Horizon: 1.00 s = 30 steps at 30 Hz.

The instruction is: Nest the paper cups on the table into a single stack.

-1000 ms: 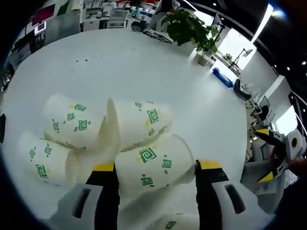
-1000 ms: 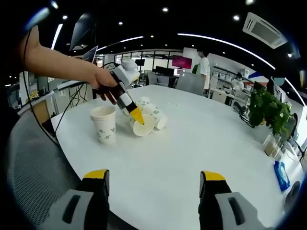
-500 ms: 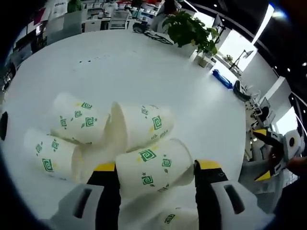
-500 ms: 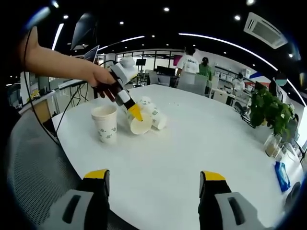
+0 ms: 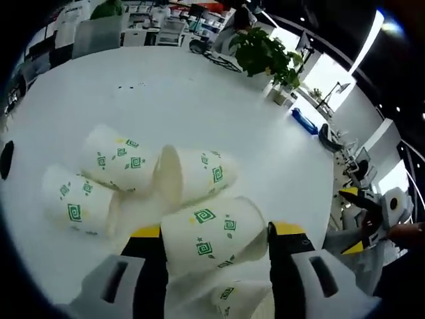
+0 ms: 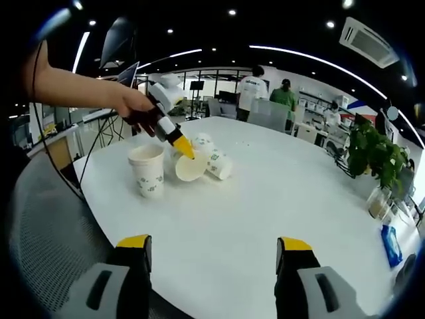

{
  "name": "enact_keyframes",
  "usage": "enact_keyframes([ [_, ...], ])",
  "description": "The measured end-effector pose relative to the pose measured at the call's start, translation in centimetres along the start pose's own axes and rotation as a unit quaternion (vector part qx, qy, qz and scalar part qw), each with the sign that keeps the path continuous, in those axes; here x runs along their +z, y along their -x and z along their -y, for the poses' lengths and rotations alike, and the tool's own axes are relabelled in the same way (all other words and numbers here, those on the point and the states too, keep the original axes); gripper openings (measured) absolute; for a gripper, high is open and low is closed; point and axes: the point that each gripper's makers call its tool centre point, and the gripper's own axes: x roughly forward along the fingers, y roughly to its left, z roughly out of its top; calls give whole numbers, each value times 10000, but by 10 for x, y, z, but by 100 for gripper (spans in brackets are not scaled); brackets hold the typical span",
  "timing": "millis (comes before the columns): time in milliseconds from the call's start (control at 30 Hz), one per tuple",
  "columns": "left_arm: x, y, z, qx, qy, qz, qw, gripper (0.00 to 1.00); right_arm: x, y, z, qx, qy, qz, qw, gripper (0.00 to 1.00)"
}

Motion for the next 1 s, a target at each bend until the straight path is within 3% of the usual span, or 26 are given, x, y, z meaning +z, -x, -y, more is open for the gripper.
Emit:
enact_keyframes([
  [333,16,19,14,-219,106,410,9989,60,3,1,2,-59,-17,30,10000,77],
  [767,17,52,30,-402,84,729,9965,60,18,8,11,-239,-61,146,9996,73],
  [1000,18,69,42,-551,109,914,9942,60,64,6,6,-120,-111,671,9976,69],
])
